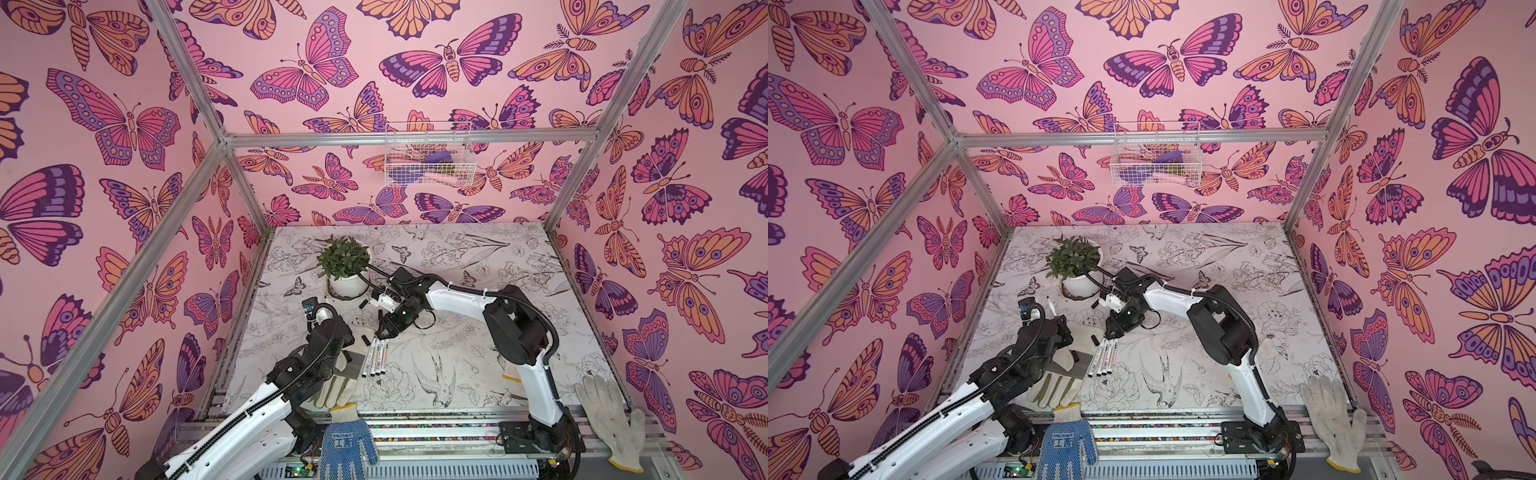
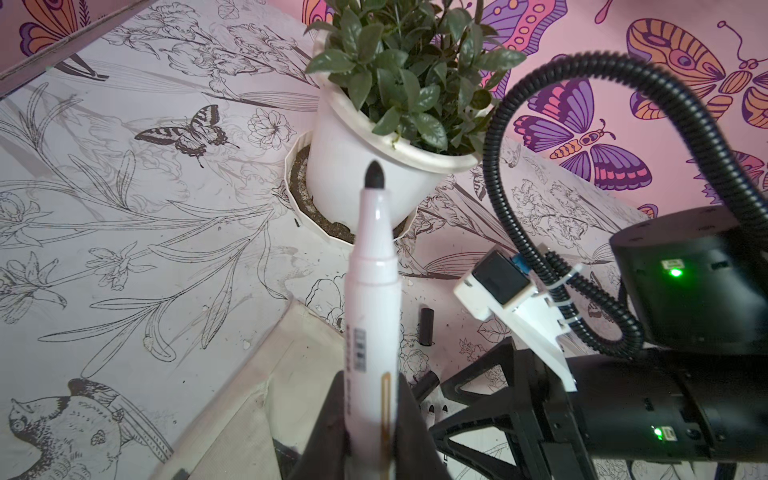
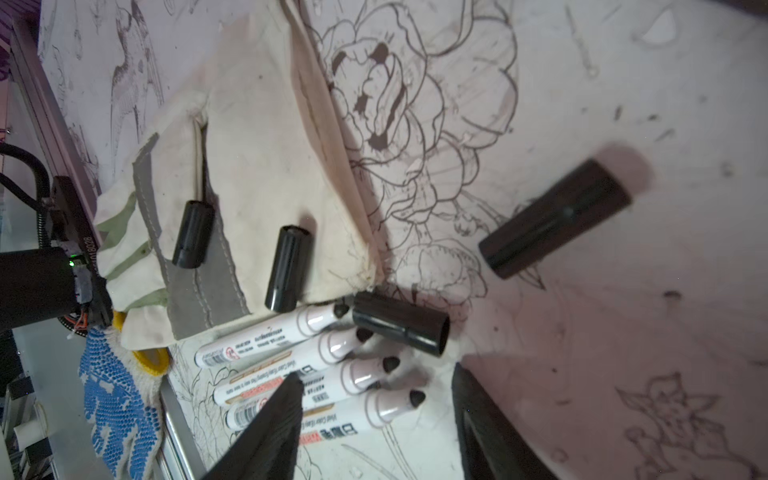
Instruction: Insert the pens into the pen caps
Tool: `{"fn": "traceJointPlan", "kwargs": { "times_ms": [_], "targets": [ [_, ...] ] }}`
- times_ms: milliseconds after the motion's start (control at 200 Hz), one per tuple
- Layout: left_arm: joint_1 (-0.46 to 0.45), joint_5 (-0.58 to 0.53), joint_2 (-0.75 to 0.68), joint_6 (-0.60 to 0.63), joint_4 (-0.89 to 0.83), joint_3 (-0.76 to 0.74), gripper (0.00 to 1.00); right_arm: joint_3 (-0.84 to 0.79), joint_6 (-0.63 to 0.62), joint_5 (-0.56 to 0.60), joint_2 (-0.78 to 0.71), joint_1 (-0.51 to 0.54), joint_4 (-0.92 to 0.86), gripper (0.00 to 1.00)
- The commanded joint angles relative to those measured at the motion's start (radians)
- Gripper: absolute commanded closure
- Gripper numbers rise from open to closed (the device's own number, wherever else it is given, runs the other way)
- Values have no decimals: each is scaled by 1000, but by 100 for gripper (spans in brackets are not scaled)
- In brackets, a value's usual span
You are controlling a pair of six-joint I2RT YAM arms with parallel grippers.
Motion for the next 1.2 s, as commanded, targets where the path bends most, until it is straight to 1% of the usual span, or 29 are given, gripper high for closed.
{"fn": "traceJointPlan", "kwargs": {
  "times_ms": [0, 220, 346, 411, 561, 676, 846, 926, 1197],
  "targets": [
    [0, -23, -22, 12, -40, 15, 100, 46, 16, -32, 37, 3, -14, 40],
    [1, -24, -41, 14, -67, 21, 100, 104, 50, -42, 91, 6, -11, 42],
    [1, -23, -45, 14, -77, 21, 100, 122, 51, 14, 99, 21, -5, 43],
    [1, -21, -48, 14, -81, 22, 100, 121, 32, 70, 93, 33, -11, 43],
    [1, -20, -53, 11, -83, 20, 100, 99, -31, 267, 74, 69, -34, 44],
    [1, -15, -57, 10, -83, 17, 100, 91, -32, 410, 78, 84, -41, 44],
    [1, -17, -64, 10, -82, 15, 100, 86, -43, 547, 68, 85, -67, 44],
    [1, -21, -65, 8, -83, 15, 100, 60, -48, 573, 47, 82, -56, 44],
    [1, -26, -48, 8, -81, 23, 100, -5, -33, 589, -28, 72, -27, 44]
  ]
}}
